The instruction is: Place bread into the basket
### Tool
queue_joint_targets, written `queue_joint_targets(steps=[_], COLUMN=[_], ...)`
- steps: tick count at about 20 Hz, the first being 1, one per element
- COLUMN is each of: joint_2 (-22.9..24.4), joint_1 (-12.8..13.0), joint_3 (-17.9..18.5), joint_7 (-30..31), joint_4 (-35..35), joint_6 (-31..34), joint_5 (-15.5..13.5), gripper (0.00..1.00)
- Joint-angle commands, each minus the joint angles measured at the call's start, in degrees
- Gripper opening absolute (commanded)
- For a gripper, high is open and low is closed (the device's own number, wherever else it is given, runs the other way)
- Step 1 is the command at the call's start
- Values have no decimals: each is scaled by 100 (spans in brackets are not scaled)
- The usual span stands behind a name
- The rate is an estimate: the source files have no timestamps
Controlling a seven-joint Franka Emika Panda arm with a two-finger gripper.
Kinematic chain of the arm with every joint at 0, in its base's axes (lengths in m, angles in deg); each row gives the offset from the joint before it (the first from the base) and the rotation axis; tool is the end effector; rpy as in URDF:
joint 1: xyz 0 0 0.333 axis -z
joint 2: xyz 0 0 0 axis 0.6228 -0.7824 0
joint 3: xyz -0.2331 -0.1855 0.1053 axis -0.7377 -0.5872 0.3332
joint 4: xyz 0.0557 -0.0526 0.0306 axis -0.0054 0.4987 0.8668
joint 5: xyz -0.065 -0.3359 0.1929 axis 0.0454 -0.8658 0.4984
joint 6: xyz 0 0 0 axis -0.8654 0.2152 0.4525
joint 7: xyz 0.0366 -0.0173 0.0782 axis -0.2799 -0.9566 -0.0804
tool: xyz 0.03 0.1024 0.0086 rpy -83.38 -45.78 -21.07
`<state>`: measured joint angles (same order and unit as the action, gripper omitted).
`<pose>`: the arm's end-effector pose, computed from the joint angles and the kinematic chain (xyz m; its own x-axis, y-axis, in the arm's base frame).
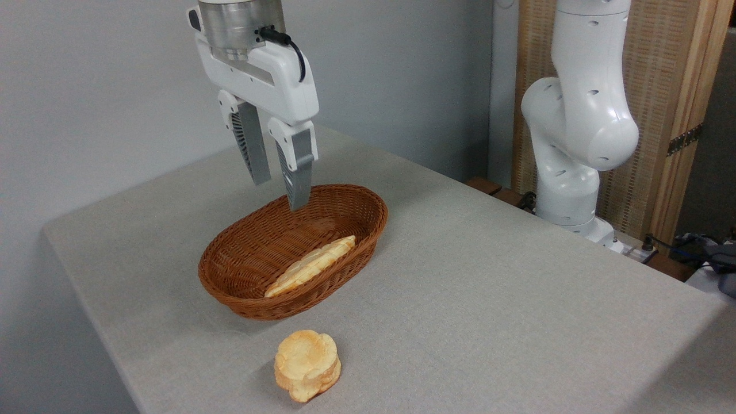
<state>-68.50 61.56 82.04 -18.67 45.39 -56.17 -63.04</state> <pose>0.5458 -0.0783 0.6060 0.7275 -0.6831 0.0640 -0.6858 -0.7269 0.0368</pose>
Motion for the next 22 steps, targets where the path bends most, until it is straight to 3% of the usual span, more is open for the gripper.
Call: queue_joint_targets(steps=[1, 4, 9, 12, 15, 17, 22], joint_2=[-36, -45, -177, -168, -168, -168, -168], joint_1=[25, 25, -1, -641, -705, -783, -1398], joint_3=[350, 500, 369, -420, -546, -615, -1195], joint_7=[-297, -367, -429, -447, -499, -683, -711], joint_4=[-367, -447, -464, -456, -456, -456, -447], joint_6=[278, 400, 462, 462, 480, 594, 612], joint_5=[24, 24, 15, 41, 339, 349, 349], gripper=[100, 100, 100, 100, 100, 100, 100])
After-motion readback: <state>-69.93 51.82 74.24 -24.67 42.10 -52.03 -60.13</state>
